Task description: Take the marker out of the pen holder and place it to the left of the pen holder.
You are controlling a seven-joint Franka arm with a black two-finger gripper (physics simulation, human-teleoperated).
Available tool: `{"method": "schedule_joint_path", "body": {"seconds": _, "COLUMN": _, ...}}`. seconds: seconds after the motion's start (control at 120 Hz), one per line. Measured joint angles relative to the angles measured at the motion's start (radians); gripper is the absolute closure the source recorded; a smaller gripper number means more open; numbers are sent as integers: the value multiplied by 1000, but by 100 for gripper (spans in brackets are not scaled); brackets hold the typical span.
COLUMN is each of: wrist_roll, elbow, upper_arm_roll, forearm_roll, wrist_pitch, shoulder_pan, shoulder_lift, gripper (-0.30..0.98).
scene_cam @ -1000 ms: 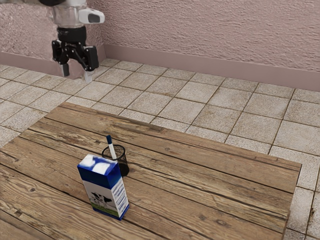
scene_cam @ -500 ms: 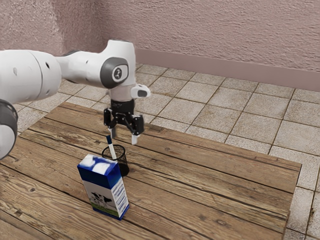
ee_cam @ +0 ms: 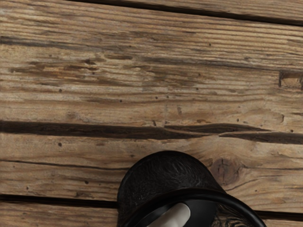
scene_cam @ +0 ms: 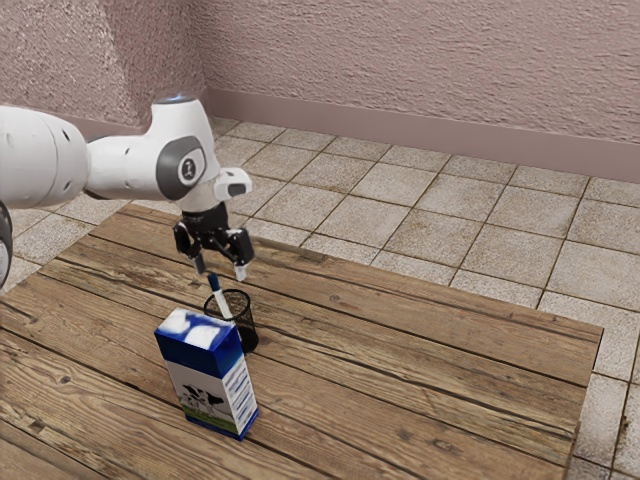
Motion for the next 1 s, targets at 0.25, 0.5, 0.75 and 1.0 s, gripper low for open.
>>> {"method": "schedule_joint_path", "body": {"seconds": 0.25, "wrist_roll": 39, "elbow": -75, "upper_arm_roll": 3, "forearm_roll": -1, "wrist_pitch": 40, "shoulder_pan": 9, "shoulder_lift": -40, "gripper": 2}}
{"method": "schedule_joint_path", "body": {"seconds": 0.5, "wrist_roll": 65, "elbow": -103, "upper_arm_roll": 2, "forearm_roll": -4, "wrist_pitch": 74, "shoulder_pan": 7, "shoulder_lift": -38, "gripper": 13}}
{"method": "schedule_joint_path", "body": {"seconds": 0.75, "wrist_roll": 82, "elbow": -102, "upper_arm_roll": 3, "forearm_roll": -6, "wrist_pitch": 87, "shoulder_pan": 7, "shoulder_lift": -48, "gripper": 54}}
{"method": "schedule_joint_path", "body": {"seconds": 1.0, "wrist_roll": 90, "elbow": -100, "upper_arm_roll": 2, "forearm_roll": -2, "wrist_pitch": 90, "shoulder_pan": -12, "shoulder_lift": -83, "gripper": 70}}
